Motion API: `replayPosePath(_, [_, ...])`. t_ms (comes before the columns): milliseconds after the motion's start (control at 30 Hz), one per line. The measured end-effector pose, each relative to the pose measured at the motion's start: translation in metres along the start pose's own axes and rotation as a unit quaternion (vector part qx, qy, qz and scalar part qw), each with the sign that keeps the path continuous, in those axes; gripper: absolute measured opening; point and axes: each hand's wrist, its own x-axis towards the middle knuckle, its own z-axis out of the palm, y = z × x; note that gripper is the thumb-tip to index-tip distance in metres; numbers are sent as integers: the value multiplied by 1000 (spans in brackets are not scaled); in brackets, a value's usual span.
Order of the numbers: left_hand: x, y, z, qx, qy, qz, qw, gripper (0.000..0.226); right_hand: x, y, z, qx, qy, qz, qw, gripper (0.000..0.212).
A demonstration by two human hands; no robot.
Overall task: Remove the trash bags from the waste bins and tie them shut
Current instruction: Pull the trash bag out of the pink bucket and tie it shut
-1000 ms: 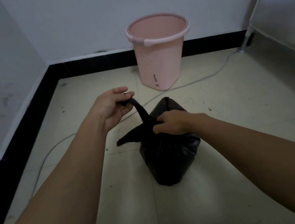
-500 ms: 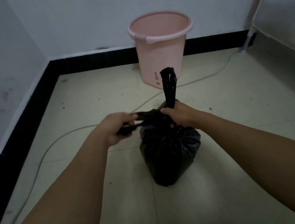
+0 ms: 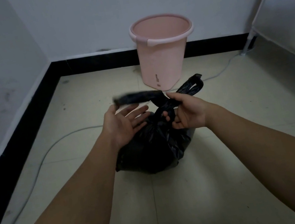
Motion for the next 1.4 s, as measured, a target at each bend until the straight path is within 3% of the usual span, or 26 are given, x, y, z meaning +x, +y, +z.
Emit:
replayPosePath(100, [-2,3,7,45,-34,-14,998,45,-1,-3,1,8,-3,-10,1000,36])
replayPosePath(200, [-6,-5,20,249,-62,-4,967,27,-2,-2,2,1,-11,-7,1000,34])
replayPosePath(333, [-4,-13,25,408,2,29,912,15,2,3,1,-26,-23,5,999,37])
replayPosePath(400, [-2,-16,21,427,8,31,904,6,1,4,0,-32,-32,4,999,30])
replayPosePath(500, [0,-16,19,389,9,38,921,17,-1,4,-1,-24,-48,-8,999,20])
replayPosePath(567, [2,-11,19,413,20,49,909,17,-1,4,-1,-29,-45,-19,998,15])
replayPosePath(667, [2,-12,20,394,33,38,918,10,3,5,0,-136,47,-47,988,15])
replayPosePath(800, [2,-17,18,364,21,17,931,12,8,7,10,-341,216,-163,900,20])
replayPosePath(900, [3,-17,22,373,-6,7,928,16,14,13,16,-542,297,-249,746,21])
replayPosePath(967, [3,-17,24,372,-31,-8,928,21,17,23,17,-604,334,-307,655,15])
replayPosePath(1033, [2,-16,28,371,-62,-24,926,18,18,36,13,-629,383,-345,582,18])
replayPosePath(1067, [2,-17,30,371,-70,-29,926,13,19,40,10,-622,404,-359,566,19])
replayPosePath(1133, [3,-21,30,369,-62,-28,927,7,21,44,7,-585,433,-342,594,20])
replayPosePath(1167, [4,-23,29,368,-51,-26,928,7,25,43,6,-545,438,-318,641,22])
replayPosePath(1233, [7,-26,24,373,-31,-33,927,9,31,42,2,-392,380,-258,797,32])
replayPosePath(1267, [7,-28,20,378,-19,-41,925,9,33,42,0,-294,317,-227,873,28])
replayPosePath(1300, [8,-29,17,384,-4,-48,922,9,34,45,-4,-216,253,-188,924,13])
replayPosePath(1333, [8,-31,13,389,15,-52,920,9,32,47,-7,-162,213,-154,951,11])
replayPosePath(1400, [9,-34,6,394,50,-51,916,9,23,47,-12,-110,167,-85,976,32])
